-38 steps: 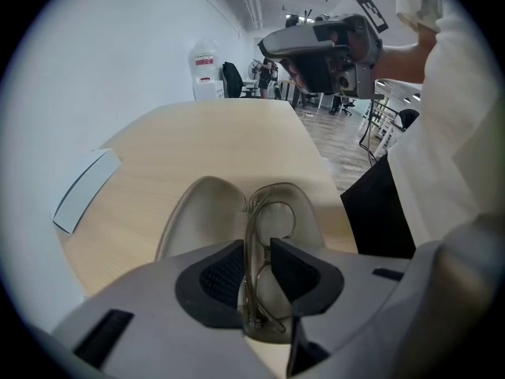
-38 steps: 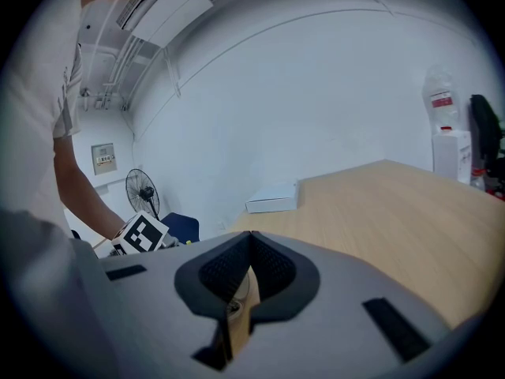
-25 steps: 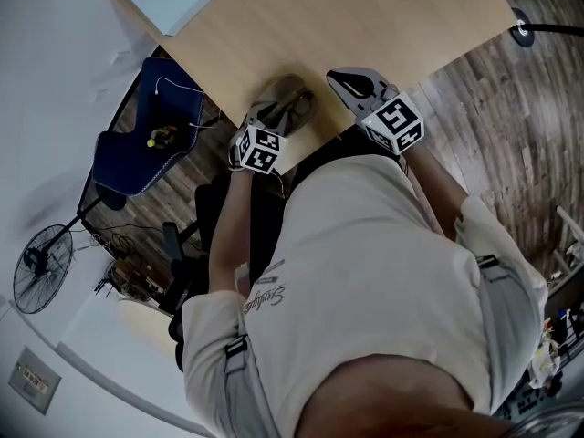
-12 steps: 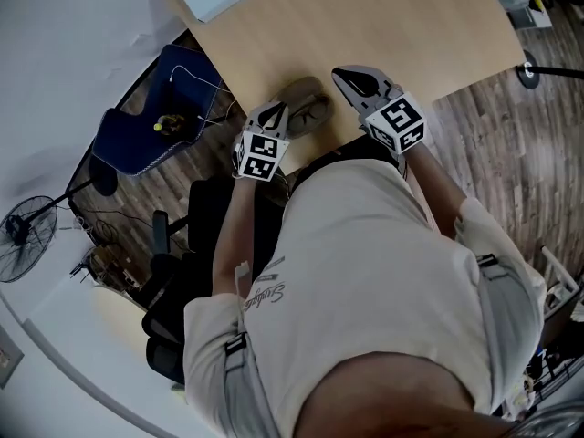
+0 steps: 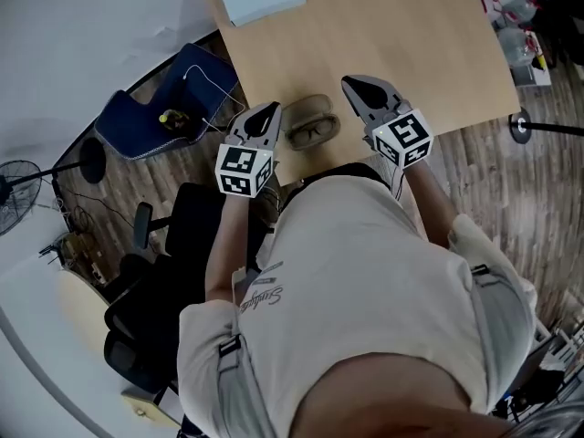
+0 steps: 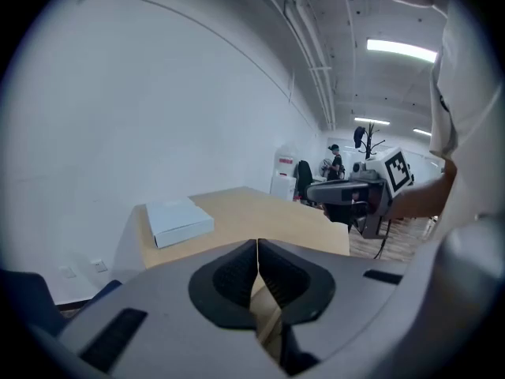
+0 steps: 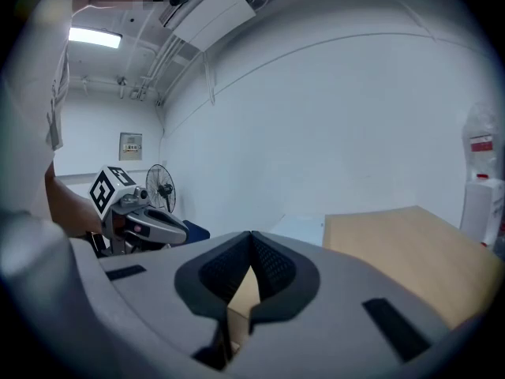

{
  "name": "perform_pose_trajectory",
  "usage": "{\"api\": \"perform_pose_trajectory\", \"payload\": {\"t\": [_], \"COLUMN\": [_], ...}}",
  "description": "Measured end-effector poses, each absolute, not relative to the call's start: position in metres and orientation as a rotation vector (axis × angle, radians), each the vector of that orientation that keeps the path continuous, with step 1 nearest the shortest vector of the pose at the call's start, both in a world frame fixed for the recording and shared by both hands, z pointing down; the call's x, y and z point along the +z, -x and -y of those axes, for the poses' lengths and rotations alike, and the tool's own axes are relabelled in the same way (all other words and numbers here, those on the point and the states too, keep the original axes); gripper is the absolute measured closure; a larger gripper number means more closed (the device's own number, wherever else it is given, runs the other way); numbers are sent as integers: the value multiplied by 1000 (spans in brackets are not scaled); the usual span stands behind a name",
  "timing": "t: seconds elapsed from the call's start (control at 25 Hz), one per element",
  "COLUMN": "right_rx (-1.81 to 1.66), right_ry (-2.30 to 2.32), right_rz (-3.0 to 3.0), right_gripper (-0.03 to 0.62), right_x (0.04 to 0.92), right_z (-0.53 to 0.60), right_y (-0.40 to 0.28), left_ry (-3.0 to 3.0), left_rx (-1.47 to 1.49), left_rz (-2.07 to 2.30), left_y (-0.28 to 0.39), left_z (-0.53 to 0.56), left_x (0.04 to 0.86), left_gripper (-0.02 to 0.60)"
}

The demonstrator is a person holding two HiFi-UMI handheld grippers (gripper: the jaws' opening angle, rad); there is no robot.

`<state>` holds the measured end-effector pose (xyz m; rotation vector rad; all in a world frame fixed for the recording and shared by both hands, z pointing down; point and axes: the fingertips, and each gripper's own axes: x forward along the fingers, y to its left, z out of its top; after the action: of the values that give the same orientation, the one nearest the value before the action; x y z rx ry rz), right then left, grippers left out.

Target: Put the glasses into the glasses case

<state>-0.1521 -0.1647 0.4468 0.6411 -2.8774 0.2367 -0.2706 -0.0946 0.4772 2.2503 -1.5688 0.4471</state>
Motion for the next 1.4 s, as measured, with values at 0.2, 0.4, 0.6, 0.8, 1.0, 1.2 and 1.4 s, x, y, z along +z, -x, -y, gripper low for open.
{"api": "perform_pose_trajectory", "payload": {"t": [0.2,0.4,0.6,0.8,1.0,1.2,1.4], "right_rx": [132,61,13,-42,-39,-32,-46], "right_ry": [-589,-533,-515,-519,-553,-569,-586], "right_rz": [2944,2992,3048,3077,3109,3117,3122], "right_gripper": [600,600,600,600,600,600,600], "right_x": [411,383,356,336,321,319,313], "right_z": [165,164,163,161,163,164,166], "right_y": [164,175,184,188,188,186,184], "left_ry": [-2252,-2240,-2229,-2257,-2250,-2237,-2251], "left_rx": [331,251,189,178,120,89,78], "left_rz": [1720,1829,1945,1973,1985,1972,2026], "left_y": [290,308,322,330,337,337,342], "left_z": [100,104,106,107,107,113,116], "left_x": [432,399,365,347,334,340,325], "left_gripper": [566,566,566,566,566,566,566]}}
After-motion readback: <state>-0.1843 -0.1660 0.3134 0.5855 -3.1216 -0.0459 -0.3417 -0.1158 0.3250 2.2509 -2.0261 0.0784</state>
